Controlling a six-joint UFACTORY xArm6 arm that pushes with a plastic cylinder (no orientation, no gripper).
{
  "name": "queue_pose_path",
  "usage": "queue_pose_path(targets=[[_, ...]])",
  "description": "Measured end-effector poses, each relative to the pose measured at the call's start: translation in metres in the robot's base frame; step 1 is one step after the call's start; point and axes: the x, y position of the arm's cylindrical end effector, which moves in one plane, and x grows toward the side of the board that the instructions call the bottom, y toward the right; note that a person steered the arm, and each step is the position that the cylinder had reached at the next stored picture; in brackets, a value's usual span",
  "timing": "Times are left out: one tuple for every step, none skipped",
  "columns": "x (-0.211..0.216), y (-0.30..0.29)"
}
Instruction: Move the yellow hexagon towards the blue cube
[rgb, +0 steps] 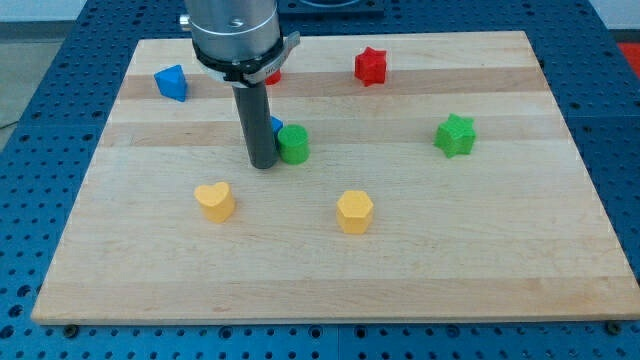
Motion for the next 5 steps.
queue_pose_path(targets=[[0.005, 0.014], [0.004, 0.07], [0.008, 0.145], [0.05, 0.18], [0.093, 0.17]])
